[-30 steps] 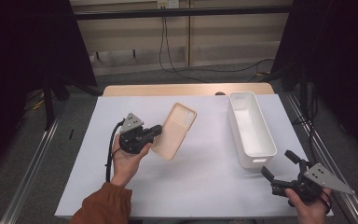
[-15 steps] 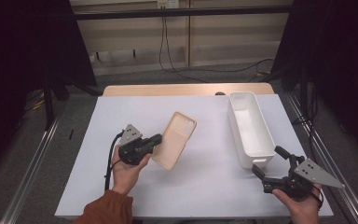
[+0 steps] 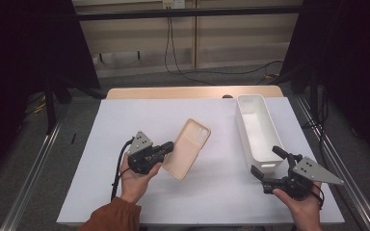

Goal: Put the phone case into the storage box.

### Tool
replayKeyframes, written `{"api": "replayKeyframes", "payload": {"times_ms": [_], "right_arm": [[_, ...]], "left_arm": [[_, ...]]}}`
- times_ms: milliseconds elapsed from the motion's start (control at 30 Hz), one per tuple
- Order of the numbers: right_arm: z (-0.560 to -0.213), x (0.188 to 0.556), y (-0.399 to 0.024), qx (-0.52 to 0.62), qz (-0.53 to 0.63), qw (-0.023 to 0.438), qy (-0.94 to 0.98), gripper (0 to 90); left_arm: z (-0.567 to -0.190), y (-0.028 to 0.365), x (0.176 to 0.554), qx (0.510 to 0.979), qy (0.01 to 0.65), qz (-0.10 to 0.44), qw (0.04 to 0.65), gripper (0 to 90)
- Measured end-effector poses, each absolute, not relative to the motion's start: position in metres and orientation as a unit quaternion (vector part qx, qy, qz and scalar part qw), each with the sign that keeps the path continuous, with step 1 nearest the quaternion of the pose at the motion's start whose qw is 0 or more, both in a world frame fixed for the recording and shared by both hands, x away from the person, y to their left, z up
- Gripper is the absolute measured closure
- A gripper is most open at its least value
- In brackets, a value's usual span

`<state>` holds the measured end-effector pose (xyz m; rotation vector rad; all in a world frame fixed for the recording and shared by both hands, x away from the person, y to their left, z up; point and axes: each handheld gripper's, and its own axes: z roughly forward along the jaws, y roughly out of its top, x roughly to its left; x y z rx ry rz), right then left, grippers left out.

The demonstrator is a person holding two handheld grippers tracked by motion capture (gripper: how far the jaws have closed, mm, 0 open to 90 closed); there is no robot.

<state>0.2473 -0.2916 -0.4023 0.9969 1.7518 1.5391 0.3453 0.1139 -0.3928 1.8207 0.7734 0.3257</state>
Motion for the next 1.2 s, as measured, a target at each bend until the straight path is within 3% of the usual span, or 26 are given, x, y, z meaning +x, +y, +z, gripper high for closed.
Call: {"api": "replayKeyframes", "payload": {"times_ms": [800, 1200], "right_arm": [[-0.382, 0.282, -0.249, 0.338, 0.586, 0.269, 0.685, 6.1], [-0.376, 0.299, -0.231, 0.32, 0.589, 0.254, 0.697, 11.9]], "left_arm": [[-0.39, 0.081, 0.343, 0.769, 0.303, 0.131, 0.548, 87.7], [-0.39, 0.073, 0.342, 0.77, 0.298, 0.124, 0.55, 87.7]]}}
